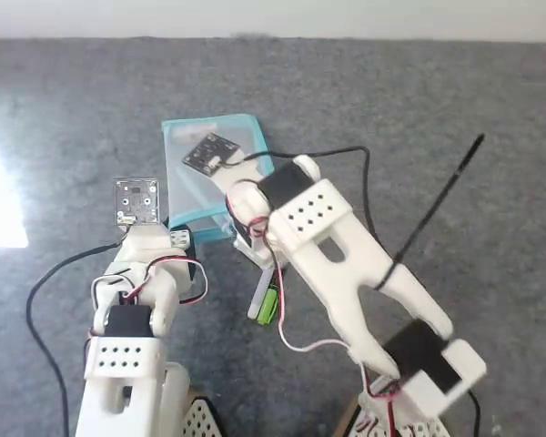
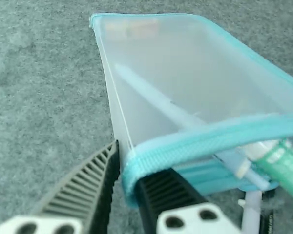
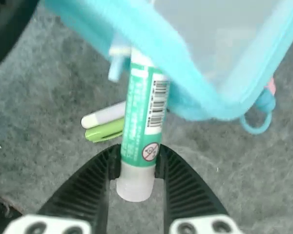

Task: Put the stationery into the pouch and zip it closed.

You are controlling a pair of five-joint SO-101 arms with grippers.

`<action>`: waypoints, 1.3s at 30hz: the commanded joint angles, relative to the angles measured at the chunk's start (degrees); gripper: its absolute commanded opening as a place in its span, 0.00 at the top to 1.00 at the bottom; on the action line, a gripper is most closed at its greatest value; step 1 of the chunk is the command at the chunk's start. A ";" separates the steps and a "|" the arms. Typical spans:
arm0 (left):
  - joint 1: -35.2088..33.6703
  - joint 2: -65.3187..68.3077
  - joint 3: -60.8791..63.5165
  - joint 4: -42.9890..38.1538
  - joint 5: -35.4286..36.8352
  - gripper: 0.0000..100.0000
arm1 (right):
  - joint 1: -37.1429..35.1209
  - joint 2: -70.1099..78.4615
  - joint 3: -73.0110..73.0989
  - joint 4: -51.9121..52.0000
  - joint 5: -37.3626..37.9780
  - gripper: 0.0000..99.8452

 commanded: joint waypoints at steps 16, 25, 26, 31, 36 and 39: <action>0.09 -0.79 -0.13 -0.88 -2.55 0.99 | 3.12 15.08 -32.53 3.30 -9.49 0.79; 0.09 -0.79 -0.13 -0.88 -2.55 0.99 | 2.51 12.79 -32.44 4.00 -9.58 0.72; 0.09 -0.79 -0.13 -0.88 -2.55 0.99 | 2.42 11.82 -32.35 4.62 -9.49 0.72; 0.09 -0.79 -0.13 -0.88 -2.55 0.99 | 2.24 3.91 -31.82 10.95 -9.76 0.72; 0.09 -0.79 -0.13 -0.88 -2.55 0.99 | 2.86 -7.08 -16.53 5.49 -7.65 0.75; -0.09 -0.79 -0.13 -0.88 -2.64 0.99 | 3.21 -13.67 5.27 -7.43 -7.12 0.80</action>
